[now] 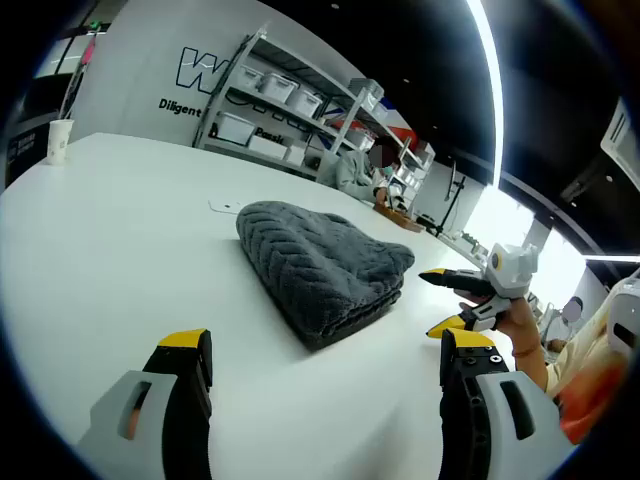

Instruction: Open the folded towel by lifting each exposed corner and separating the folded layers until the towel lies flat within the target outline without major curled edges

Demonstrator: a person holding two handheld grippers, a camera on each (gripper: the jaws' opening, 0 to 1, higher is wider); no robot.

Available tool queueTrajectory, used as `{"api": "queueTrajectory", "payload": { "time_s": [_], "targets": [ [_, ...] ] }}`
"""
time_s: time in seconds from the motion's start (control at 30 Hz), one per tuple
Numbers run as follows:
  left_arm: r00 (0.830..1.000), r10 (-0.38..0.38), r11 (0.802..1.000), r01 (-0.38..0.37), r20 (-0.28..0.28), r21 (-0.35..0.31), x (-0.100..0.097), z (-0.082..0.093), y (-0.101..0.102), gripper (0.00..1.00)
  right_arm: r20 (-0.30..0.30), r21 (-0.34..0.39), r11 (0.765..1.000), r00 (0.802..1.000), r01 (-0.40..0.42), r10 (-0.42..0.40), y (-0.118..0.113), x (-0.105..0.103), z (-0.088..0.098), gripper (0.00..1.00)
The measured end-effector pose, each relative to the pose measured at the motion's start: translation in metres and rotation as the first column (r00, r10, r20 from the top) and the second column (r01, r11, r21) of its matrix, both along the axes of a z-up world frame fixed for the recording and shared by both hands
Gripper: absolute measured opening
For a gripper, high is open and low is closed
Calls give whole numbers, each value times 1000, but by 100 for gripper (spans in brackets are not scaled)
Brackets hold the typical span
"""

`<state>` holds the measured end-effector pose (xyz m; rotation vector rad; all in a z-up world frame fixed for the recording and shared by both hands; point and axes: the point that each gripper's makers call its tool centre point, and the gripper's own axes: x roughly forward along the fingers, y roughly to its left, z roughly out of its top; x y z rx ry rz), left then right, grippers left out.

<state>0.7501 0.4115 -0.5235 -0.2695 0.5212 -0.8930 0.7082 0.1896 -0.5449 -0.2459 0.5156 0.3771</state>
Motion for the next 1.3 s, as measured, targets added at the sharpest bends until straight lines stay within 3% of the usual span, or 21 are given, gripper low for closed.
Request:
{"api": "queueTrajectory", "payload": {
  "time_s": [1.3],
  "targets": [
    [1000,1,1000,-1,0,9,0,-1,1,93,-17,-12,1000,1000,-4,4,1,-2,-4,91]
  ]
}}
